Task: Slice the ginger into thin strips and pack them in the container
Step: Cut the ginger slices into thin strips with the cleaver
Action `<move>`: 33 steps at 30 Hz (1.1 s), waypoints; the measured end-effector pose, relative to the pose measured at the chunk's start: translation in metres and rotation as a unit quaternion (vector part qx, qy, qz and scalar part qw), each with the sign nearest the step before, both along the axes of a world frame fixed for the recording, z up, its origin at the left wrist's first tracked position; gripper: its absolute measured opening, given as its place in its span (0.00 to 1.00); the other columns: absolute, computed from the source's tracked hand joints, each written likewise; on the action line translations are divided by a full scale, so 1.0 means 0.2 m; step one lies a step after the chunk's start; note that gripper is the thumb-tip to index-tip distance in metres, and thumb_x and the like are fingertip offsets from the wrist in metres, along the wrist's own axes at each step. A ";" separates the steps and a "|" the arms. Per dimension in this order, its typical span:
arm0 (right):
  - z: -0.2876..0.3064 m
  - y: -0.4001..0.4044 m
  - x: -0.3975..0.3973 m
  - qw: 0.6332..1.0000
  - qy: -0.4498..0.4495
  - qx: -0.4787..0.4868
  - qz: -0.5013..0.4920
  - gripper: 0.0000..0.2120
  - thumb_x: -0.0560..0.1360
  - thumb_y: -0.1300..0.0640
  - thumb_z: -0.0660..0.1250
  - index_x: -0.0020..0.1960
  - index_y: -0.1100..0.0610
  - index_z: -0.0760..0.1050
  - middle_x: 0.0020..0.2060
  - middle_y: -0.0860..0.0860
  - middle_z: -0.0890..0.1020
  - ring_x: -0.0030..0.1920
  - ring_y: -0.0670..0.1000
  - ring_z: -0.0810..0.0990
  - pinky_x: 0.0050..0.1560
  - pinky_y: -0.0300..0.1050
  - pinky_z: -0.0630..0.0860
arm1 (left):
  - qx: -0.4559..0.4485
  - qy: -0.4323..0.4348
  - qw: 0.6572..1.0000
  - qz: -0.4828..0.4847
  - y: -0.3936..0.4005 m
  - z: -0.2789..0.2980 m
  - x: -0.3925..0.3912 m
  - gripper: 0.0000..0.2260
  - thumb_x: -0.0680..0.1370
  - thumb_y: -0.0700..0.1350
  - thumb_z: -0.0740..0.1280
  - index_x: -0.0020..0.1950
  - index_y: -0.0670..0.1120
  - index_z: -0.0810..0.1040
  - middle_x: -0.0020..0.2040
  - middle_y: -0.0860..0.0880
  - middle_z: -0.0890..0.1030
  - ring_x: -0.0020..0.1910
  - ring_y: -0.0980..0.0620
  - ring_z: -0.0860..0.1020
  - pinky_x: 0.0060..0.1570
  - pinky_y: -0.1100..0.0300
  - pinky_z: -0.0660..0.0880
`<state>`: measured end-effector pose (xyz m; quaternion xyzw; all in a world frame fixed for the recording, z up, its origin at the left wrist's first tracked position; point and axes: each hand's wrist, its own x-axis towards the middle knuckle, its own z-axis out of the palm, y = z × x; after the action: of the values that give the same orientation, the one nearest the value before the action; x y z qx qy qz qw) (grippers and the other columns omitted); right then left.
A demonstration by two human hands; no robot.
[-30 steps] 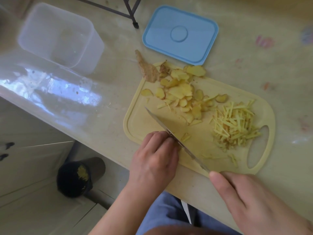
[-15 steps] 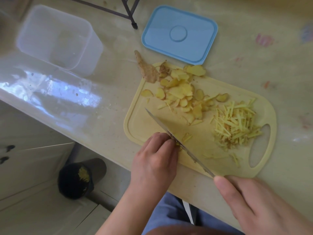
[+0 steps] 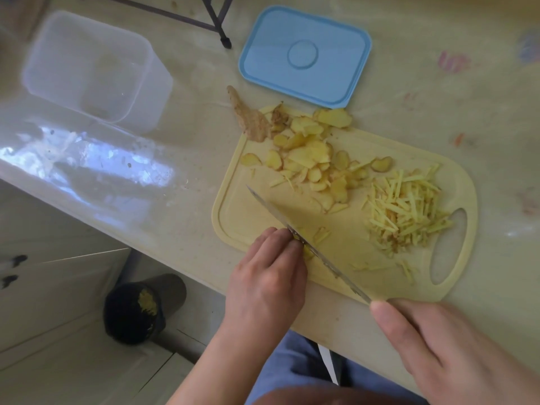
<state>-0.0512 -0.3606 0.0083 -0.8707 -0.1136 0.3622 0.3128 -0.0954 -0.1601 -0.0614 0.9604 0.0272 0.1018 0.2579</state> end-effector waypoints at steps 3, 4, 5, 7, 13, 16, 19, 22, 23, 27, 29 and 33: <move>-0.01 -0.01 0.00 1.000 -0.001 0.002 0.008 0.38 0.69 0.24 0.42 0.32 0.58 0.66 0.24 0.49 0.73 0.25 0.45 0.70 0.31 0.41 0.66 | 0.002 0.002 1.000 0.002 0.00 0.01 0.02 0.07 0.78 0.37 0.67 0.47 0.39 0.85 0.49 0.45 0.84 0.52 0.44 0.83 0.53 0.56 0.78; -0.02 -0.01 0.00 1.000 -0.007 -0.003 0.009 0.38 0.69 0.24 0.41 0.31 0.58 0.66 0.25 0.49 0.74 0.26 0.46 0.70 0.33 0.42 0.66 | 0.003 0.003 1.000 0.004 0.00 0.01 0.02 0.07 0.77 0.36 0.67 0.47 0.39 0.85 0.49 0.45 0.84 0.52 0.44 0.83 0.53 0.56 0.78; -0.03 0.00 0.00 1.000 -0.006 -0.006 0.013 0.38 0.70 0.24 0.41 0.30 0.58 0.65 0.26 0.50 0.74 0.27 0.46 0.70 0.33 0.42 0.67 | 0.004 0.003 1.000 0.005 0.00 0.01 0.02 0.06 0.77 0.36 0.67 0.47 0.39 0.85 0.49 0.45 0.84 0.51 0.44 0.83 0.53 0.56 0.78; -0.05 0.02 0.01 1.000 0.007 -0.006 0.025 0.37 0.71 0.24 0.40 0.30 0.56 0.64 0.26 0.49 0.74 0.27 0.47 0.71 0.31 0.42 0.66 | 0.004 -0.001 1.000 0.006 0.00 0.01 0.02 0.06 0.77 0.36 0.68 0.47 0.39 0.85 0.48 0.44 0.84 0.51 0.44 0.83 0.52 0.57 0.78; 0.00 0.04 0.01 1.000 -0.001 0.008 0.004 0.35 0.71 0.27 0.43 0.29 0.56 0.67 0.27 0.48 0.76 0.28 0.46 0.72 0.34 0.41 0.66 | -0.004 -0.002 1.000 0.024 -0.01 0.02 0.02 0.06 0.76 0.36 0.67 0.43 0.40 0.84 0.45 0.46 0.83 0.44 0.48 0.81 0.47 0.62 0.76; 0.02 0.02 0.00 1.000 -0.015 0.000 0.007 0.37 0.70 0.26 0.42 0.30 0.57 0.69 0.31 0.48 0.78 0.30 0.44 0.73 0.38 0.42 0.68 | 0.005 0.005 0.999 0.032 -0.01 0.03 0.03 0.05 0.74 0.36 0.68 0.40 0.40 0.83 0.43 0.46 0.83 0.42 0.48 0.80 0.45 0.63 0.74; -0.02 0.03 0.01 1.000 0.003 0.000 0.024 0.35 0.71 0.26 0.42 0.29 0.55 0.64 0.26 0.49 0.74 0.27 0.46 0.71 0.31 0.41 0.66 | 0.004 0.011 0.999 0.035 -0.01 0.02 0.03 0.03 0.73 0.36 0.70 0.41 0.41 0.84 0.43 0.46 0.83 0.40 0.47 0.81 0.41 0.62 0.75; -0.05 0.04 0.02 0.999 0.008 -0.001 0.032 0.34 0.71 0.26 0.41 0.29 0.55 0.63 0.26 0.47 0.74 0.27 0.47 0.71 0.28 0.40 0.63 | 0.003 0.007 1.000 0.024 -0.01 0.02 0.02 0.04 0.74 0.36 0.69 0.43 0.40 0.84 0.45 0.46 0.83 0.42 0.47 0.81 0.41 0.60 0.75; -0.06 0.05 0.01 0.999 0.009 -0.002 0.033 0.34 0.71 0.27 0.41 0.28 0.54 0.63 0.26 0.46 0.74 0.27 0.47 0.71 0.27 0.38 0.62 | 0.003 0.006 1.000 0.023 0.00 0.02 0.02 0.05 0.75 0.36 0.69 0.43 0.40 0.85 0.45 0.46 0.83 0.42 0.47 0.81 0.41 0.59 0.76; -0.02 0.03 0.01 1.000 0.014 0.007 0.019 0.35 0.70 0.26 0.42 0.30 0.56 0.64 0.25 0.48 0.73 0.26 0.47 0.71 0.29 0.40 0.64 | -0.007 0.008 0.999 0.031 -0.01 0.02 0.01 0.05 0.75 0.37 0.68 0.44 0.41 0.85 0.46 0.46 0.83 0.42 0.48 0.82 0.43 0.61 0.75; 0.02 0.02 0.01 1.000 0.017 0.004 0.008 0.34 0.69 0.26 0.42 0.34 0.56 0.66 0.25 0.49 0.73 0.26 0.46 0.71 0.32 0.41 0.66 | -0.013 0.016 0.999 0.035 -0.01 0.03 0.01 0.06 0.76 0.38 0.67 0.44 0.41 0.84 0.45 0.46 0.82 0.41 0.48 0.82 0.42 0.61 0.75; 0.00 0.02 0.02 0.999 0.033 0.001 0.015 0.36 0.69 0.26 0.41 0.33 0.58 0.65 0.26 0.52 0.74 0.26 0.48 0.71 0.32 0.45 0.68 | -0.004 0.025 0.999 0.041 -0.02 0.02 0.01 0.05 0.74 0.35 0.69 0.43 0.40 0.84 0.44 0.46 0.83 0.40 0.47 0.82 0.41 0.59 0.75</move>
<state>-0.0480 -0.3569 0.0074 -0.8563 -0.1165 0.3950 0.3116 -0.0926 -0.1635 -0.0575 0.9597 0.0730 0.0880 0.2567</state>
